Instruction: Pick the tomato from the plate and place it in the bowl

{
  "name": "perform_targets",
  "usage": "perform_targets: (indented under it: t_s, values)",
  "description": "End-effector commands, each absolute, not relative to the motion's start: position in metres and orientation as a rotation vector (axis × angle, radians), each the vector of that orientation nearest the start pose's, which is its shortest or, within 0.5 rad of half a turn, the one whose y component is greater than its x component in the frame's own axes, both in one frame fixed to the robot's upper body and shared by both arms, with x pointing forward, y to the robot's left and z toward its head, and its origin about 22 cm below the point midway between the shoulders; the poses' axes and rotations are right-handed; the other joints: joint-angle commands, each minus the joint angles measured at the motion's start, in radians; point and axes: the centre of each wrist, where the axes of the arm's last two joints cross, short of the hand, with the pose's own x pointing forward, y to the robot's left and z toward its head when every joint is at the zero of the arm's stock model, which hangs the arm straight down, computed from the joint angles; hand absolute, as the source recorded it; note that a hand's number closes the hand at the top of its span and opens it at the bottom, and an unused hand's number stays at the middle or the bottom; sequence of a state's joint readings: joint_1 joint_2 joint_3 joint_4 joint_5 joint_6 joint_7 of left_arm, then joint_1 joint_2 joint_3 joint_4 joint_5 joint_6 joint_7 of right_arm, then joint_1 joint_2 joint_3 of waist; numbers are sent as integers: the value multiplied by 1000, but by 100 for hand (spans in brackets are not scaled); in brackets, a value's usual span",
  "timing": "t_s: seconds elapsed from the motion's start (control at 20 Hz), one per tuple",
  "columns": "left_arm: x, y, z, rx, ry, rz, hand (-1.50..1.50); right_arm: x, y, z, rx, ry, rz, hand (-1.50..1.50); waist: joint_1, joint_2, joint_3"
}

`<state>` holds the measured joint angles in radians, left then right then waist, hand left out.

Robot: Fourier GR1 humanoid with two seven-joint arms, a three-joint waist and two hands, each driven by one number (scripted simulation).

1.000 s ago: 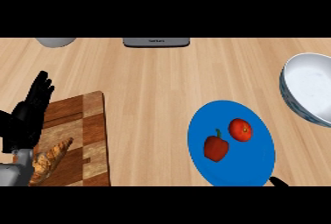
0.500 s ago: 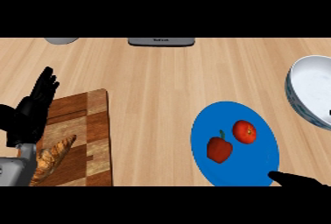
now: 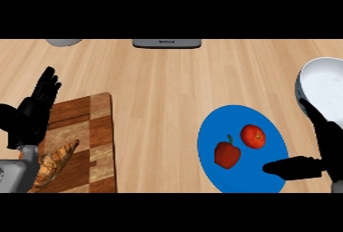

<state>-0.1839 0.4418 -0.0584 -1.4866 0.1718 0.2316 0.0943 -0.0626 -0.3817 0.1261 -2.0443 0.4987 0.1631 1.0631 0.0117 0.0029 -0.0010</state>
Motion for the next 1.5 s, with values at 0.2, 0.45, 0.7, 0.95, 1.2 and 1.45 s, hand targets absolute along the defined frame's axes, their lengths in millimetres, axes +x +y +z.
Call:
perform_targets:
  t_s: [0.2, 0.45, 0.7, 0.95, 1.2, 1.45]
  values:
    - [286, 295, 53, 323, -1576, -80, 0, 258, -255, 129, -723, -700, 610, -150, -7, 0, 0]
    - [267, 293, 58, 318, -1566, -90, 0, 250, -230, 100, -870, -747, 602, -150, -7, -5, 1]
    - [271, 307, 43, 324, -1567, -80, 0, 261, -234, 93, -919, -751, 635, -150, -11, -3, 1]
    - [281, 322, 70, 296, -1567, -63, 0, 265, -191, 103, -854, -714, 654, -150, -8, -3, 0]
    - [279, 318, 55, 328, -1569, -79, 0, 272, -209, 57, -844, -682, 654, -150, -10, -2, 1]
    - [278, 316, 56, 313, -1570, -44, 0, 274, -215, 45, -829, -680, 623, -150, -11, -3, 1]
